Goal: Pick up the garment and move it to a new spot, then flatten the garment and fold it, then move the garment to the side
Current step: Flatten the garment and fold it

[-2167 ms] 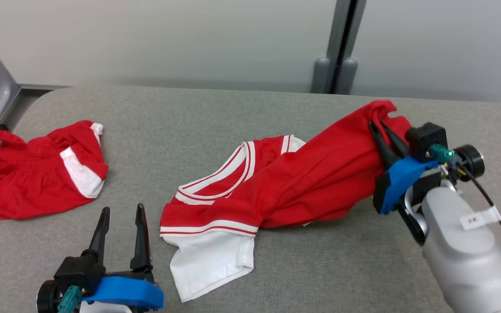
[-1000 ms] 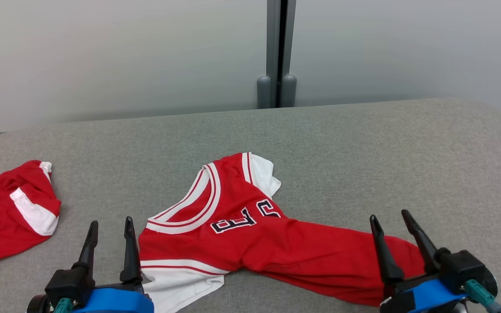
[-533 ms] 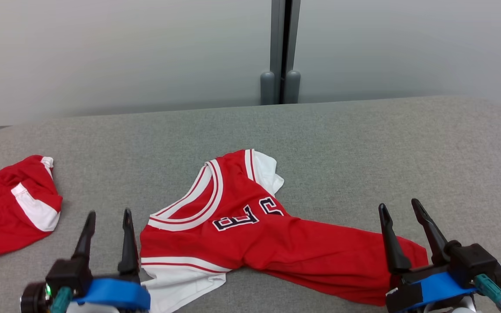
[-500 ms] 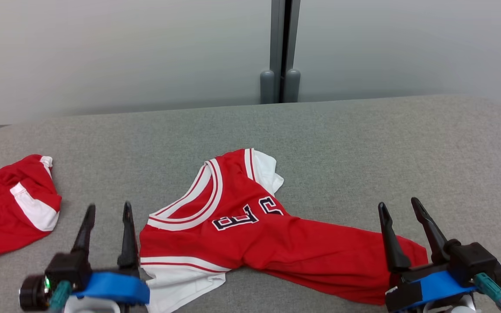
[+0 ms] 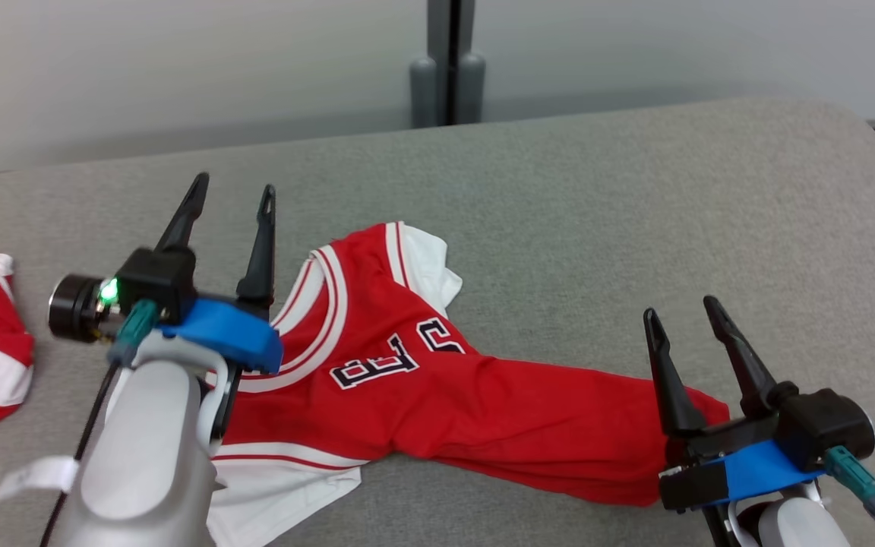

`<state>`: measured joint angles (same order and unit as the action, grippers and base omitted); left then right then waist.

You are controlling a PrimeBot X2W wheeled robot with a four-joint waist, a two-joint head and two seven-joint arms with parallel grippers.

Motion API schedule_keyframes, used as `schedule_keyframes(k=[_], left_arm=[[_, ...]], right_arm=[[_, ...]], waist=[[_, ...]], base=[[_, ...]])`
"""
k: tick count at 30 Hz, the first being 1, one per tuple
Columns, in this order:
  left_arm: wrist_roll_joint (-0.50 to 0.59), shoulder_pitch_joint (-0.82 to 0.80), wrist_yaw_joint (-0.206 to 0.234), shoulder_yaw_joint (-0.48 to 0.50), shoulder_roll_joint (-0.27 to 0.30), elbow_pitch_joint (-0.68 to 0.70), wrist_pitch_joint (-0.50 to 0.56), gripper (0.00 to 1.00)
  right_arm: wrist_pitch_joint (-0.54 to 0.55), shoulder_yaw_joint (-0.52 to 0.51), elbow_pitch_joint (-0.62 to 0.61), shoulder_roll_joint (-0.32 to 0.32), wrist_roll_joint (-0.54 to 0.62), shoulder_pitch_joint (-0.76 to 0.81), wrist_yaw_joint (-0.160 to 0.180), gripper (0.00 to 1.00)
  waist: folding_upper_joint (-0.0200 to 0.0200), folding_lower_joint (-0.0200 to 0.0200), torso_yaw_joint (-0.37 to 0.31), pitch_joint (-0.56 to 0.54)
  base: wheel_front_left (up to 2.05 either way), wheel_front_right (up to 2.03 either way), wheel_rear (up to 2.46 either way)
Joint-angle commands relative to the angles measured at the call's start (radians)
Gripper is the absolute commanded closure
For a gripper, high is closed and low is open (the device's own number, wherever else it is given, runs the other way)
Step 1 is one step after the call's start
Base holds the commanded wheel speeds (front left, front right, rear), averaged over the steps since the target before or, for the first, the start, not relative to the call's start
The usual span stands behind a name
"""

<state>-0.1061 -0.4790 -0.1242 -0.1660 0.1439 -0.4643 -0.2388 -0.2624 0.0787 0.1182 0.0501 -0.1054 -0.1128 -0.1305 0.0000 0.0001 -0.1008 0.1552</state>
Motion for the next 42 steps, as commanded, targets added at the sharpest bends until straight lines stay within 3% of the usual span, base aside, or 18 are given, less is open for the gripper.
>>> schedule_keyframes(k=[1,8,18,32,33,35,42], left_arm=[[-0.009,-0.042,-0.008,-0.016,0.008,-0.032,0.01,0.0],[-0.071,-0.206,-0.006,-0.119,0.044,-0.213,0.052,0.0],[-0.173,-0.296,-0.006,-0.249,0.089,-0.459,0.116,0.0],[-0.276,-0.345,-0.006,-0.39,0.109,-0.686,0.181,0.0],[-0.289,-0.337,-0.006,-0.403,0.1,-0.695,0.201,0.09],[-0.308,-0.336,-0.006,-0.426,0.103,-0.696,0.208,1.0],[-0.388,-0.385,-0.006,-0.482,0.114,-0.634,0.096,1.0]], right_arm=[[-0.004,-0.001,-0.009,0.0,0.006,-0.018,-0.001,0.0],[-0.004,-0.003,-0.038,0.001,0.011,-0.049,-0.001,0.0],[-0.004,-0.022,-0.069,0.001,0.016,-0.068,-0.001,0.0],[-0.004,-0.041,-0.084,0.001,0.012,-0.076,-0.001,0.0],[-0.004,-0.041,-0.083,0.001,0.013,-0.076,-0.001,0.0],[-0.004,-0.037,-0.083,0.001,0.014,-0.079,-0.001,0.0],[-0.004,-0.046,-0.078,0.001,0.019,-0.057,-0.001,0.0]], waist=[[0.0,-0.0001,-0.012,0.015],[0.0,-0.0001,-0.078,0.085],[0.0,-0.0001,-0.142,0.138],[0.0,-0.0001,-0.166,0.18],[0.0,-0.0001,-0.166,0.18],[0.0,-0.0001,-0.167,0.176],[0.0,-0.0001,-0.142,0.12]], base=[[0.0,0.0,0.0],[0.0,0.0,0.0],[0.0,0.0,0.0],[0.0,0.0,0.0],[0.0,0.0,0.0],[0.0,0.0,0.0],[0.0,0.0,0.0]])
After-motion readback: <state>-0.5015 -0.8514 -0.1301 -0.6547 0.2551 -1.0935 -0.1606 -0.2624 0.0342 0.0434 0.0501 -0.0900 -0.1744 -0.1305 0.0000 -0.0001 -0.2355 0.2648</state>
